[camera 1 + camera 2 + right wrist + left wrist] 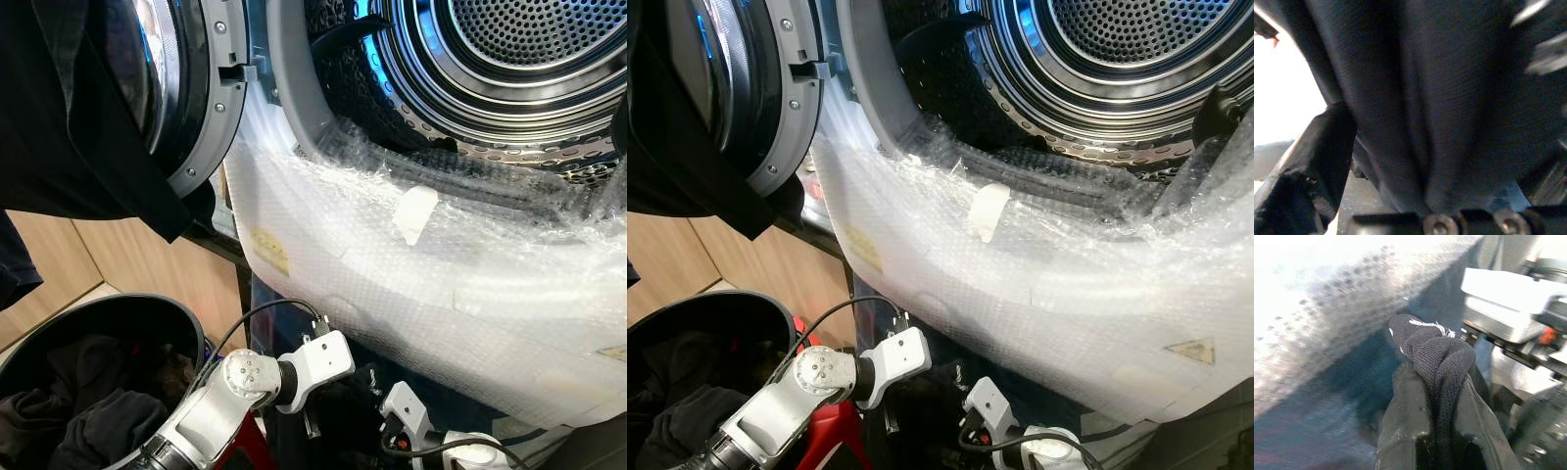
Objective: Clothes washing
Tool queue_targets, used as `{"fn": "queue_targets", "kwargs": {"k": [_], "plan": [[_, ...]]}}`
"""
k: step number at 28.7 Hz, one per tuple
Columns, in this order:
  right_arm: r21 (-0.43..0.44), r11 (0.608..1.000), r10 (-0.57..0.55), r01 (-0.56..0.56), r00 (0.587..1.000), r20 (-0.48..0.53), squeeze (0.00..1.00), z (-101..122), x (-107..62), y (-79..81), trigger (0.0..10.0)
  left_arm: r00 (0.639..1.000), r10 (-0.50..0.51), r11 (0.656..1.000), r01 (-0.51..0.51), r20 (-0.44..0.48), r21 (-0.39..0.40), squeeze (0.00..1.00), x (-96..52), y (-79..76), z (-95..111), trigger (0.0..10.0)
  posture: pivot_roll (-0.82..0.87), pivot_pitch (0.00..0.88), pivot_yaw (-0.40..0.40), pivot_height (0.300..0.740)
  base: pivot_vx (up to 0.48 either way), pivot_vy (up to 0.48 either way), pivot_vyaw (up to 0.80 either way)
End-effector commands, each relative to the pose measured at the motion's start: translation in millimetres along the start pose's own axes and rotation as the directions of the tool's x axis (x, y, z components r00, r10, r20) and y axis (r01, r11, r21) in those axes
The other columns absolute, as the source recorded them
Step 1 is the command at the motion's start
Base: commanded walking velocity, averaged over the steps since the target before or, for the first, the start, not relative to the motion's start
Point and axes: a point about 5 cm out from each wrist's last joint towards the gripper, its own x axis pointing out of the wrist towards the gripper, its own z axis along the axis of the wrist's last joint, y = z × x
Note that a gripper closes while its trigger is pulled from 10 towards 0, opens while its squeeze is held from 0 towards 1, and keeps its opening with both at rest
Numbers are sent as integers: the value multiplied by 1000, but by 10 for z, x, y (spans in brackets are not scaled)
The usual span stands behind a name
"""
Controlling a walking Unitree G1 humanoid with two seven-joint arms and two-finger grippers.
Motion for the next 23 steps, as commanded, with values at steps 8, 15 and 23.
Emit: {"fn": "queue_targets", "kwargs": {"k": [8, 15, 23], "plan": [[78, 983, 163, -167, 985, 52, 0, -142, -93, 184, 10000, 978, 148, 982, -162, 146, 94, 0, 47, 186, 353, 0, 128, 0, -21, 740, 0, 0, 0], [67, 977, 202, -205, 978, 50, 0, -149, -125, 228, 10000, 975, 139, 983, -157, 176, 95, 0, 78, 150, 398, 0, 118, 0, -22, 740, 0, 0, 0], [274, 950, -212, 147, 951, 226, 0, 72, -73, -12, 10000, 948, 158, 985, -170, 277, 20, 0, 134, 49, 616, 0, 126, 0, -42, 740, 0, 0, 0]]}}
